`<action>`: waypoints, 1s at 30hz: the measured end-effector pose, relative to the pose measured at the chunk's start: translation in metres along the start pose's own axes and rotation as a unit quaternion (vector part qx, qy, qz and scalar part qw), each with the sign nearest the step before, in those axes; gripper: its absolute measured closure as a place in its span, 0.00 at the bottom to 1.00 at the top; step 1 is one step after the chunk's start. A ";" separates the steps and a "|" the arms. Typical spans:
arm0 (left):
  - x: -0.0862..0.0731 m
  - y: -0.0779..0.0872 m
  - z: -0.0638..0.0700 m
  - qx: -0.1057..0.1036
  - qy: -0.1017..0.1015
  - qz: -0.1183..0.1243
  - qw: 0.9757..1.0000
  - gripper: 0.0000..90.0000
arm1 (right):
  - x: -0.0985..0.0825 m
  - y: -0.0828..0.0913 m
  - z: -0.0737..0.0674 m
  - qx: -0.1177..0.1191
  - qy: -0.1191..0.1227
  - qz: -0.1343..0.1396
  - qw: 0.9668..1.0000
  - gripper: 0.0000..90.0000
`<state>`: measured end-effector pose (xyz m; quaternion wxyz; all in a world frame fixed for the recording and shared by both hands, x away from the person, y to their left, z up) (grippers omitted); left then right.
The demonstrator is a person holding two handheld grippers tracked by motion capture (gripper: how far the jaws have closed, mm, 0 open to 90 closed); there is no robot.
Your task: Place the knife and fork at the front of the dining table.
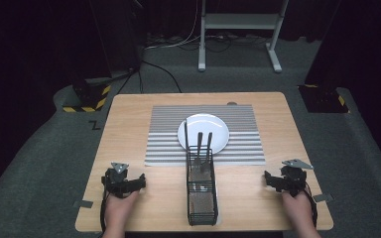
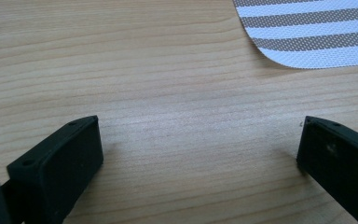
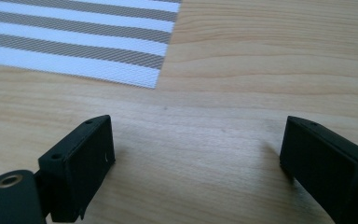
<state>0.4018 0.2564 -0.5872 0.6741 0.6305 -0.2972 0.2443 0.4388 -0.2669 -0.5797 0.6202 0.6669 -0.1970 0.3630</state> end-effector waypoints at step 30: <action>0.001 0.004 0.005 -0.006 -0.020 0.012 1.000 0.00 | 0.000 0.000 -0.001 0.002 0.004 0.000 1.000 0.11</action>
Point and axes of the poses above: each handheld gripper's, and its own axes: y roughly backward along the jaws, x roughly out of its top, z roughly to its right, the point moved 8 cm from there along -y, roughly forward along the jaws, and after that the axes turned 2 degrees about -x, right-handed, at the moved point
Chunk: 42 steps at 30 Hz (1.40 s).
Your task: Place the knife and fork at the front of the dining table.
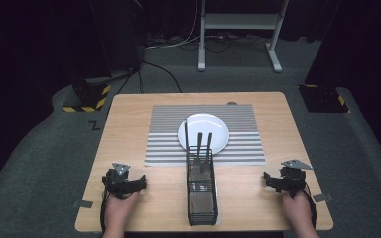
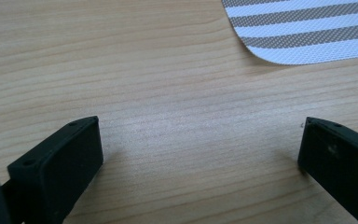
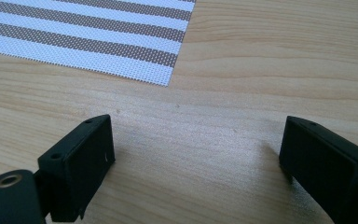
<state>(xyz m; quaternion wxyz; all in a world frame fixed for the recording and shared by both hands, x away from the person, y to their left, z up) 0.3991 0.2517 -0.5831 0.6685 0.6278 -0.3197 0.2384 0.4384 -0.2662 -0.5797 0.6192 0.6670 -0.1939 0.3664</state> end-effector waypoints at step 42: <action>0.053 0.080 0.078 -0.148 -0.030 0.208 0.967 0.01 | 0.000 0.000 0.000 -0.001 0.002 0.001 1.000 0.11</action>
Point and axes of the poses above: each handheld gripper's, and its own axes: y roughly backward along the jaws, x roughly out of its top, z roughly to its right, the point moved 8 cm from there along -y, roughly forward along the jaws, and after that the axes turned 2 degrees about -x, right-handed, at the moved point
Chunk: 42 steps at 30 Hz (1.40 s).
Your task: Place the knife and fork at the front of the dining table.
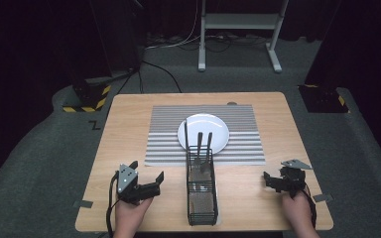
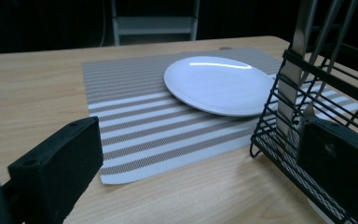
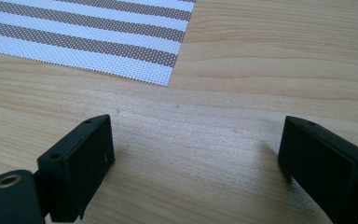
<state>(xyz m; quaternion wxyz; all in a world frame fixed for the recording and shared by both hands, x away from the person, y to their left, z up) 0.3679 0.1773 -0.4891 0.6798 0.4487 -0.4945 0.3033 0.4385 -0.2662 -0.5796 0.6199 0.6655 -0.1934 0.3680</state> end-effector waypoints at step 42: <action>0.049 -0.032 0.039 -0.038 -0.017 0.058 0.997 0.02 | 0.000 0.000 0.000 0.000 0.002 0.000 1.000 0.11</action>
Point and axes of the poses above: each handheld gripper's, and its own axes: y roughly backward along the jaws, x roughly out of its top, z roughly to its right, the point moved 8 cm from there along -y, roughly forward along the jaws, and after that the axes turned 2 degrees about -x, right-handed, at the moved point
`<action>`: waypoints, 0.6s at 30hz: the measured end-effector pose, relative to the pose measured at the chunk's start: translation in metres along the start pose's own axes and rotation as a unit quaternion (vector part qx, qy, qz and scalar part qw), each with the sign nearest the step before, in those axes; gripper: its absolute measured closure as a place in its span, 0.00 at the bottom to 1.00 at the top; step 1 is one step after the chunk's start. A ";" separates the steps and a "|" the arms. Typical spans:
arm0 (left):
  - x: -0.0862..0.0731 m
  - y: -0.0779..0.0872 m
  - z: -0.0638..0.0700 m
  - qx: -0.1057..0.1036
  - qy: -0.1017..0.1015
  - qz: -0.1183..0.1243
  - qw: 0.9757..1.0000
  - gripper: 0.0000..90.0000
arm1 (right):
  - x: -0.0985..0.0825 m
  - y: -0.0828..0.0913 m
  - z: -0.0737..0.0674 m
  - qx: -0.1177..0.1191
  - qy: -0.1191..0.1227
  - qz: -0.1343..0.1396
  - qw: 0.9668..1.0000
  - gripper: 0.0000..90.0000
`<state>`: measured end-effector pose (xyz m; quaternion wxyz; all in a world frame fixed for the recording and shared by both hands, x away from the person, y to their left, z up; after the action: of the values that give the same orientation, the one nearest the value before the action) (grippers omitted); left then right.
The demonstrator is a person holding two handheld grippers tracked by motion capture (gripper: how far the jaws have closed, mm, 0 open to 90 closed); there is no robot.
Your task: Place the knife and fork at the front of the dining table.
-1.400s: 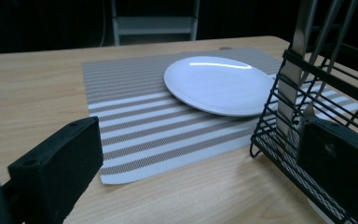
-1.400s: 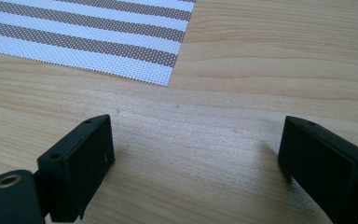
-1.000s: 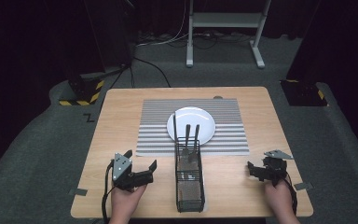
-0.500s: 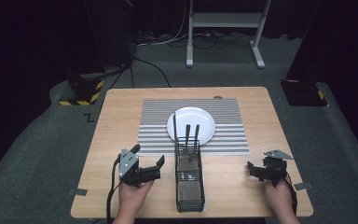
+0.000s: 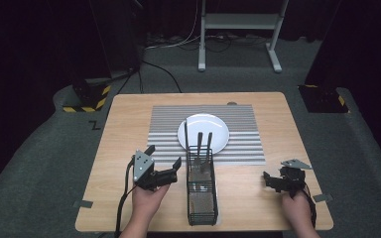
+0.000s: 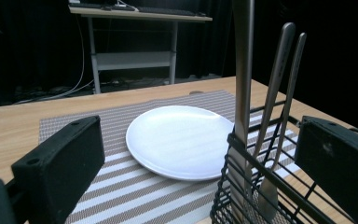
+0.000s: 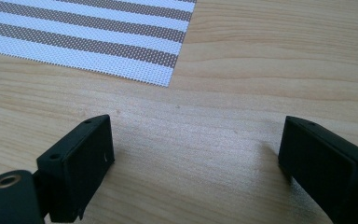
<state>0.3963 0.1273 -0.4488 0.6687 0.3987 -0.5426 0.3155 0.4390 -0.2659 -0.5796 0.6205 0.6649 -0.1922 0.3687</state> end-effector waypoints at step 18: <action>0.013 -0.022 0.013 0.010 -0.004 0.017 1.000 0.17 | 0.000 0.000 0.000 0.000 0.000 0.000 1.000 0.11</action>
<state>0.4119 0.1053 -0.4394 0.6570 0.3975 -0.5484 0.3312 0.4390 -0.2659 -0.5796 0.6205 0.6648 -0.1922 0.3689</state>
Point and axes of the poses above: each handheld gripper's, and its own axes: y roughly backward along the jaws, x roughly out of its top, z roughly to its right, the point moved 8 cm from there along -y, roughly forward along the jaws, and after that the axes turned 2 degrees about -x, right-handed, at the moved point
